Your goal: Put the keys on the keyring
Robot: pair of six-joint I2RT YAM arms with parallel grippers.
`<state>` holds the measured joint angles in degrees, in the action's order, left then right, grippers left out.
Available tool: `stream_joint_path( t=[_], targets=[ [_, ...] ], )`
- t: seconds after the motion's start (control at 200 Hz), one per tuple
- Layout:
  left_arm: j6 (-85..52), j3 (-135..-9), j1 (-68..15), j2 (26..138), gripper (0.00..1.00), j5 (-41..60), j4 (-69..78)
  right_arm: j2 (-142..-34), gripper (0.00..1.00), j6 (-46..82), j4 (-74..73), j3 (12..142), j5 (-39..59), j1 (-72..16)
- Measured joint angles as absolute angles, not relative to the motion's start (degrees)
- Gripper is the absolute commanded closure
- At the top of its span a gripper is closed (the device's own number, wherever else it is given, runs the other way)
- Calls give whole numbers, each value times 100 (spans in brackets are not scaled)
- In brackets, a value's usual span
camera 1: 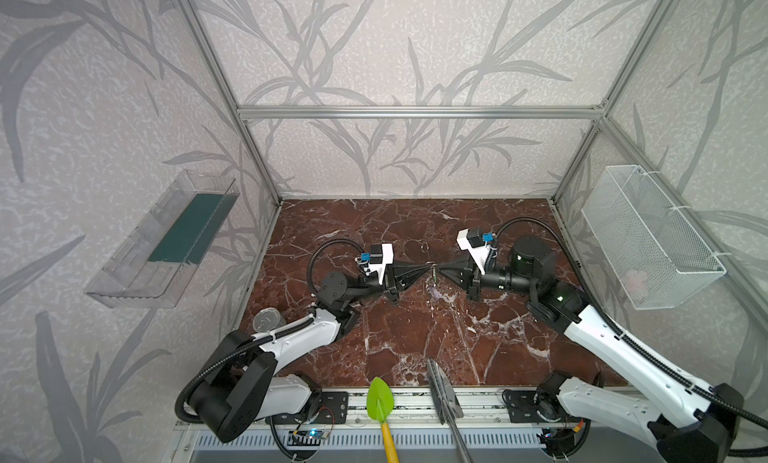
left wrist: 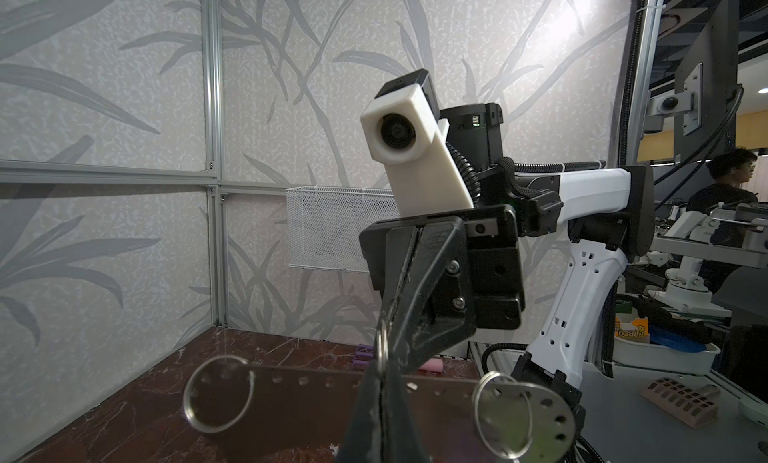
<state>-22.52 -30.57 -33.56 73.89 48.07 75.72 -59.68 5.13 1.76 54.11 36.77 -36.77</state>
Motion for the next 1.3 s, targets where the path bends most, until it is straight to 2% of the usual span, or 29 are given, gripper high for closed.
stream_joint_path(
  t=[0.475,0.805,1.3],
  targets=[
    [-2252,-2958,-3282,7325,100,4718,7793,-6410,100,679,517,5902,4191,-3599],
    [-2252,-2941,-3275,7234,100,4707,7800,-6659,100,340,1522,6560,4556,-3599],
    [-2250,-2873,-3277,7234,100,4807,7710,-6718,100,-261,2121,6641,3983,-3745]
  ],
)
